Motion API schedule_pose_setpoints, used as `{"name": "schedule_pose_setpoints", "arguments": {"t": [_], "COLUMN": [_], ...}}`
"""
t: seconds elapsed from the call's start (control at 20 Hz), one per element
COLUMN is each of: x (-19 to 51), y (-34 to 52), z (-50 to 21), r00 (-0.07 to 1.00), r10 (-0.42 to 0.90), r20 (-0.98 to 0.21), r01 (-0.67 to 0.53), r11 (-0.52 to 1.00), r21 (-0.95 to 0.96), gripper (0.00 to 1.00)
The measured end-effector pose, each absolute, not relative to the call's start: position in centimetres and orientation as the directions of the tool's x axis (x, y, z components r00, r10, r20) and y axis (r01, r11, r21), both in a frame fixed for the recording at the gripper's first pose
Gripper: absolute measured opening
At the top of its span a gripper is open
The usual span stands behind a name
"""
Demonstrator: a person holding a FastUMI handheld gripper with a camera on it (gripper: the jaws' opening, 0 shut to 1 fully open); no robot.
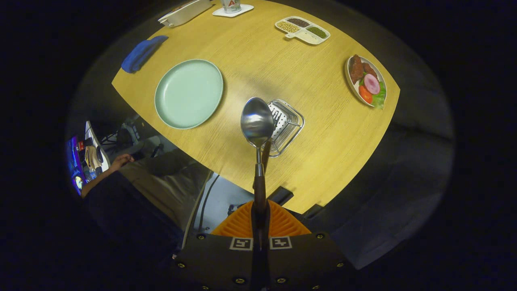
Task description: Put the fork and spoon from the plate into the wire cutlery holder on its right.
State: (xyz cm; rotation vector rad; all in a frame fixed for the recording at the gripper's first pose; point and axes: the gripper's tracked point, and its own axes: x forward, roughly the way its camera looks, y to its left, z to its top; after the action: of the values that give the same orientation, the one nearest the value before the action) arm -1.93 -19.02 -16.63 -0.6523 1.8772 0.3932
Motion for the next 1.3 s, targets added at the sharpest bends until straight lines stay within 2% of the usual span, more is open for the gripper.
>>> {"name": "schedule_pose_setpoints", "arguments": {"t": [0.45,1.3], "x": [-0.8,1.5], "y": [-22.9,-21.7], "z": [-18.9,-22.4], "r00": [-0.392,-0.449], "r10": [-0.372,-0.526], "r20": [-0.841,-0.722], "r01": [-0.624,-0.730], "r11": [0.780,0.682], "r21": [-0.054,-0.043], "gripper": [0.01,0.01]}}
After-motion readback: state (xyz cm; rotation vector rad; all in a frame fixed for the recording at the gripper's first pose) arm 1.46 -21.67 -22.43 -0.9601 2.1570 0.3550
